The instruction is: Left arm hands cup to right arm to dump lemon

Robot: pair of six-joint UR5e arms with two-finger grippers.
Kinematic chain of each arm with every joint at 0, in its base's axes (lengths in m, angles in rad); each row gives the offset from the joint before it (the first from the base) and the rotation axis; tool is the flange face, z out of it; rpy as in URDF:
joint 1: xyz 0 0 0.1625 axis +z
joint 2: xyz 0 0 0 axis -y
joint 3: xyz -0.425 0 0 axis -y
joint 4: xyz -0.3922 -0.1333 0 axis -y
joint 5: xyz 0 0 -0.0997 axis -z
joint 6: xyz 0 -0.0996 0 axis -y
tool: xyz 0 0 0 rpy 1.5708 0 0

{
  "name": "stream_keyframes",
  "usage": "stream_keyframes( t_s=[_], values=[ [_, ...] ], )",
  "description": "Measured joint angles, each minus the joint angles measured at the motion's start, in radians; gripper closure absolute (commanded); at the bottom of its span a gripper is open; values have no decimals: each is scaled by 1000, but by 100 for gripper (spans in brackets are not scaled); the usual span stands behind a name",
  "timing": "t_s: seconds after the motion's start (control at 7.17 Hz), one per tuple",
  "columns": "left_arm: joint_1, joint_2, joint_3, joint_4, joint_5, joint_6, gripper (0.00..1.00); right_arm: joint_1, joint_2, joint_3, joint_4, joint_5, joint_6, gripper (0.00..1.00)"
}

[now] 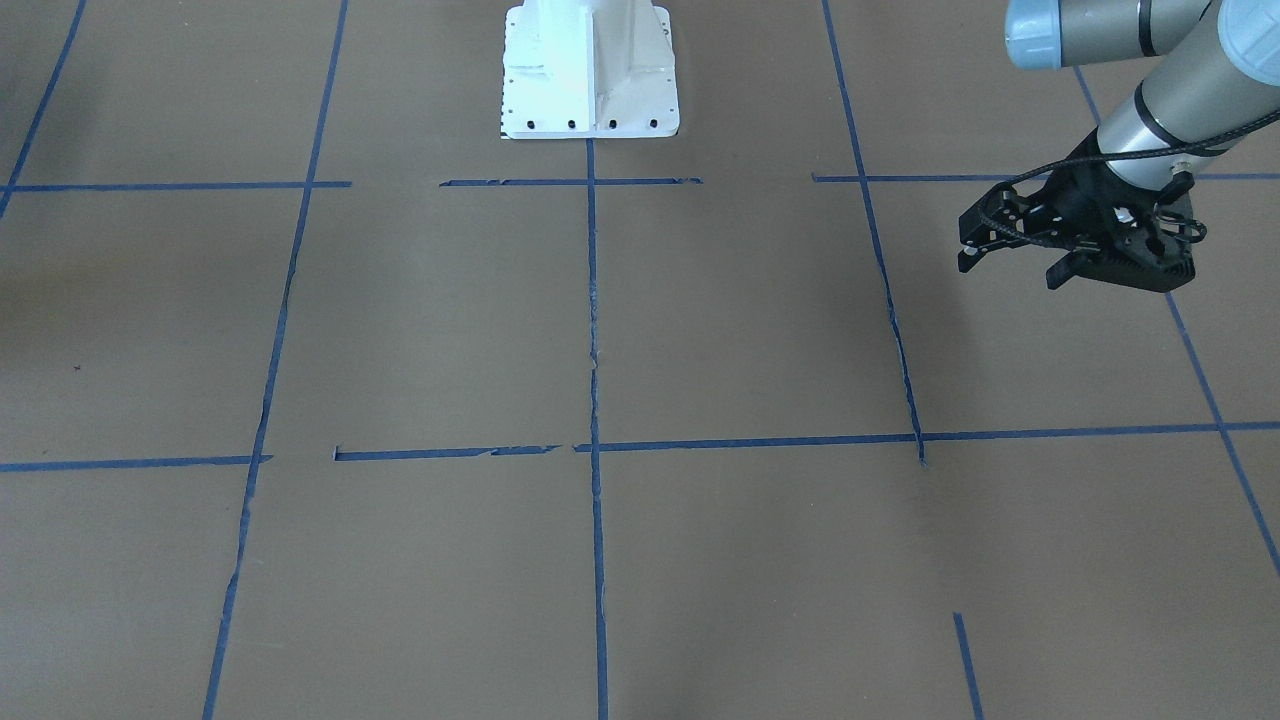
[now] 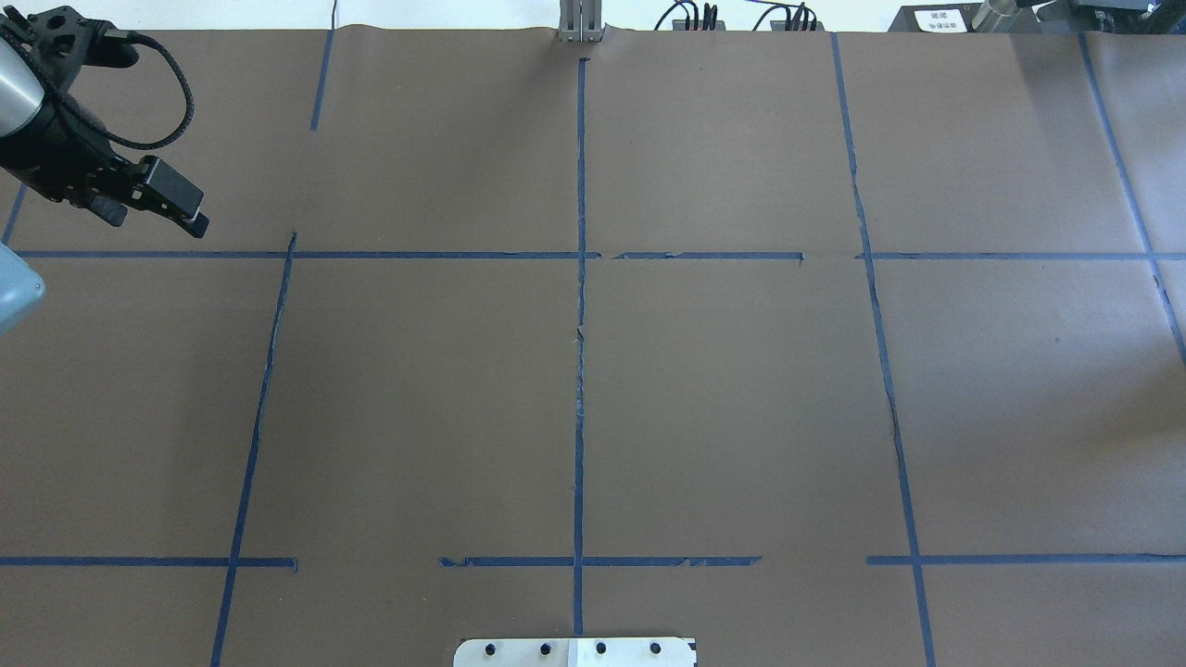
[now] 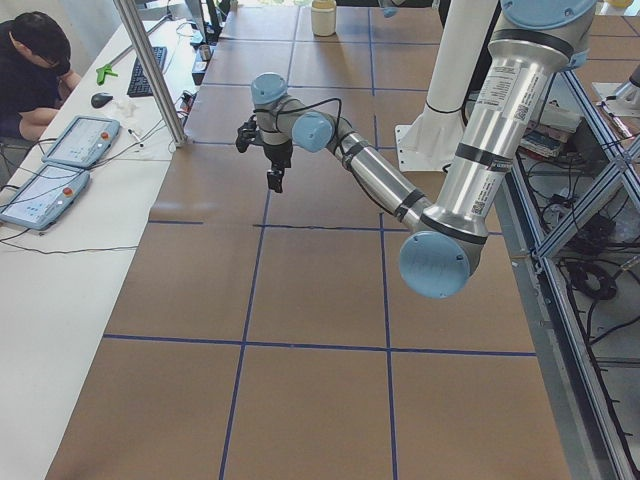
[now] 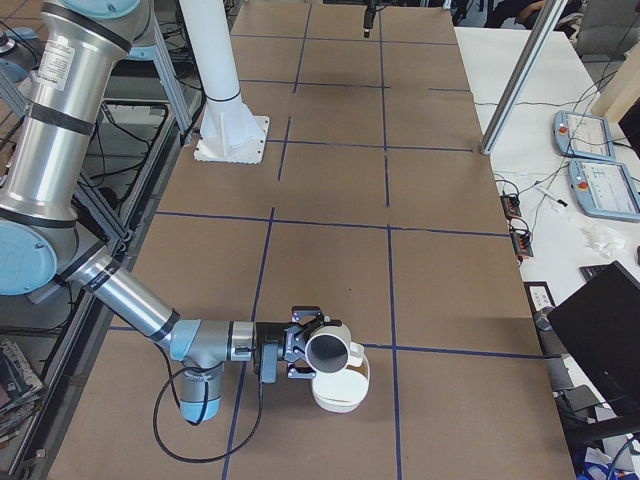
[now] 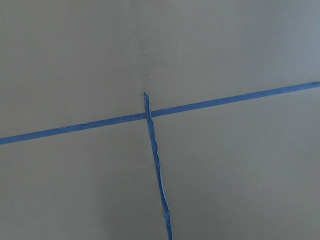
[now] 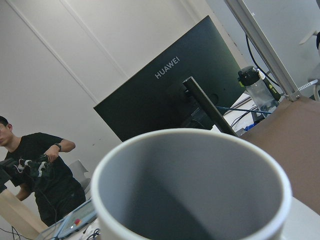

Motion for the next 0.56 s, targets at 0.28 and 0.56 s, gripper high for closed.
stream_keyframes(
  t_s=[0.28,0.56],
  values=[
    [1,0,7,-1,0,0,0,-1,3,23,-36,4,-195,100],
    [2,0,9,-1,1,1,0,0,9,113,-125,9,-245,100]
  ],
)
